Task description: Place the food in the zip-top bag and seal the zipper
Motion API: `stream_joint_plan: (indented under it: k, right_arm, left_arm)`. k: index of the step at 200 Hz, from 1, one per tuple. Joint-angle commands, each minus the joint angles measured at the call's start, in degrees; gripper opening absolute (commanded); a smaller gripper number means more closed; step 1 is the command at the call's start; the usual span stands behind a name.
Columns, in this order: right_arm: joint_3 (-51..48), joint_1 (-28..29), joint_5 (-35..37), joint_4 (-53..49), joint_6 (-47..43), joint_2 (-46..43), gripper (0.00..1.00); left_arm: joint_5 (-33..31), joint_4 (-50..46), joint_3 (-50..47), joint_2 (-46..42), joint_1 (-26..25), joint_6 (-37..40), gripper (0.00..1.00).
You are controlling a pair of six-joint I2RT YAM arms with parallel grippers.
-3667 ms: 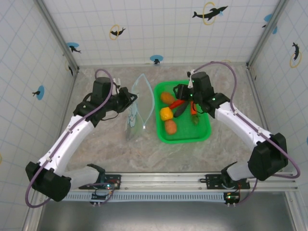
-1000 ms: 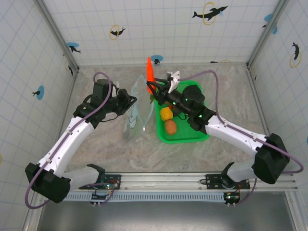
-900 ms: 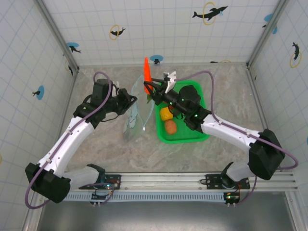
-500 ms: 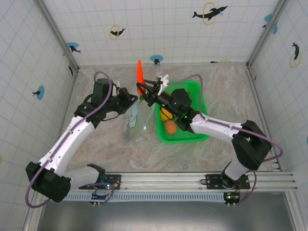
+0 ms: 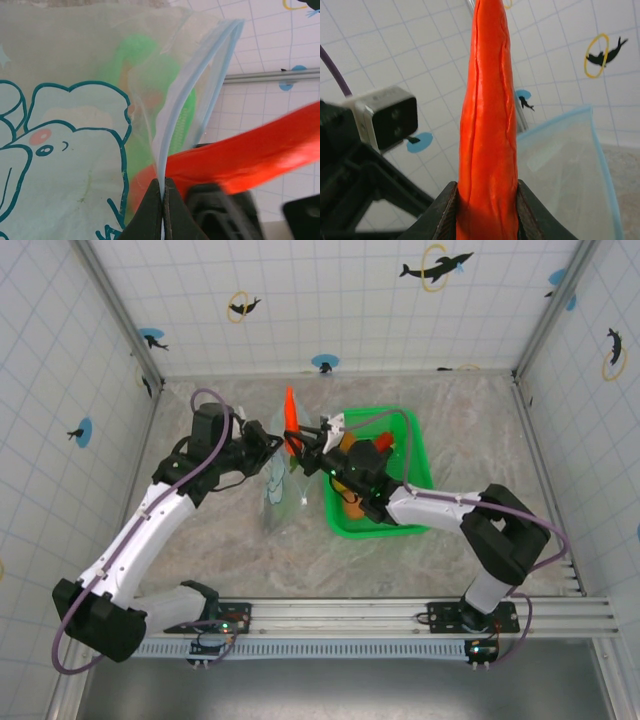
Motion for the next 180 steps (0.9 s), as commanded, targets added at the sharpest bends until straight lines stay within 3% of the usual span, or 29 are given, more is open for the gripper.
stream_joint_plan:
  k: [1,23,46,71,117,146,180]
  right_arm:
    - [-1.5,0.86,-0.84,-5.07,3.07,-1.23,0.18]
    - [-1.83,0.95,-2.39,-9.6,4.48,-2.12,0.27]
    - [-1.79,1.04,-2.86,-14.33,5.06,-3.88,0.49]
    - [-1.57,0.7,-1.99,-17.35,5.13,-5.85,0.6]
    - [3.69,-1.13,-3.52,-26.81,5.0,-7.12,0.59]
    - [8.02,-2.19,-3.52,-33.17,3.81,-7.5,0.57]
    - [13.04,-3.82,-4.72,-40.28,2.48,-10.02,0.55]
  left_arm:
    - [-2.53,1.19,2.08,-1.37,-0.26,0.35,0.0]
    - [-3.19,1.19,2.27,-1.35,-0.24,0.7,0.0]
    - [-4.43,0.56,2.05,-1.16,-0.24,0.63,0.0]
    - [-4.86,1.22,1.01,-1.4,-0.28,0.18,0.0]
    - [-4.67,1.21,0.71,-1.12,-0.17,0.76,0.0]
    - [-8.09,-1.41,0.8,-1.46,-0.18,2.26,0.0]
    - [-6.16,-1.2,-0.37,-1.61,-0.23,2.46,0.0]
